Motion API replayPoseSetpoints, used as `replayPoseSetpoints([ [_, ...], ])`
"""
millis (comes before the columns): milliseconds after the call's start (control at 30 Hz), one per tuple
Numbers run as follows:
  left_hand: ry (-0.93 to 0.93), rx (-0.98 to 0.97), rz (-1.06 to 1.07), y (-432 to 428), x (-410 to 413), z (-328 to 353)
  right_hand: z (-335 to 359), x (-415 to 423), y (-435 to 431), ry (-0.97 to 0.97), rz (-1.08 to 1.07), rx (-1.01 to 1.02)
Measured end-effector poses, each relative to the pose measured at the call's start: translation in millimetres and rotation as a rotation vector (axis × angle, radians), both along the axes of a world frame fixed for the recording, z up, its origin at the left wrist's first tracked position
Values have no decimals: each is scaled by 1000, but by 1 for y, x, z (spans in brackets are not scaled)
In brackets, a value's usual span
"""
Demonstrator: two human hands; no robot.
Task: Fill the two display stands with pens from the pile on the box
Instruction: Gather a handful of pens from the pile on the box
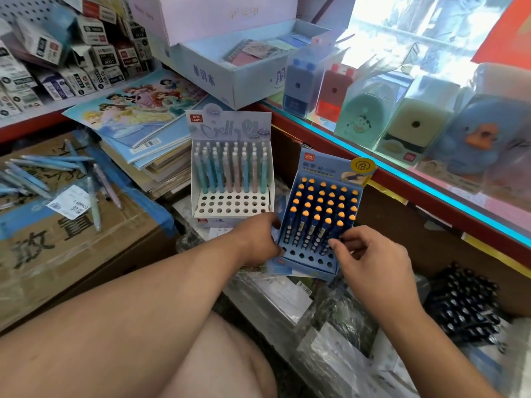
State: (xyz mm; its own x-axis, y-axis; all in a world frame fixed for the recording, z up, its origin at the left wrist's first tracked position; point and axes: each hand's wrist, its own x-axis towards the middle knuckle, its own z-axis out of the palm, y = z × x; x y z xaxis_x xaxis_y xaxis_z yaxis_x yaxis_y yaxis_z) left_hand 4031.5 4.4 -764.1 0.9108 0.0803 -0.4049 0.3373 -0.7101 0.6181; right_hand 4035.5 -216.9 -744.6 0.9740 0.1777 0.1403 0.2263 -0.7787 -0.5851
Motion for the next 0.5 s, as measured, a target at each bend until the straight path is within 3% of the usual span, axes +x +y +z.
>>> replayPoseSetpoints([
  [167, -27, 53, 71, 10, -15, 12, 18, -19, -1, 57, 97, 23],
  [333, -145, -22, 349, 47, -43, 42, 45, -35, 28, 120, 373, 26],
  [500, -222, 85, 506, 108, -121, 75, 68, -38, 97, 119, 640, 26],
])
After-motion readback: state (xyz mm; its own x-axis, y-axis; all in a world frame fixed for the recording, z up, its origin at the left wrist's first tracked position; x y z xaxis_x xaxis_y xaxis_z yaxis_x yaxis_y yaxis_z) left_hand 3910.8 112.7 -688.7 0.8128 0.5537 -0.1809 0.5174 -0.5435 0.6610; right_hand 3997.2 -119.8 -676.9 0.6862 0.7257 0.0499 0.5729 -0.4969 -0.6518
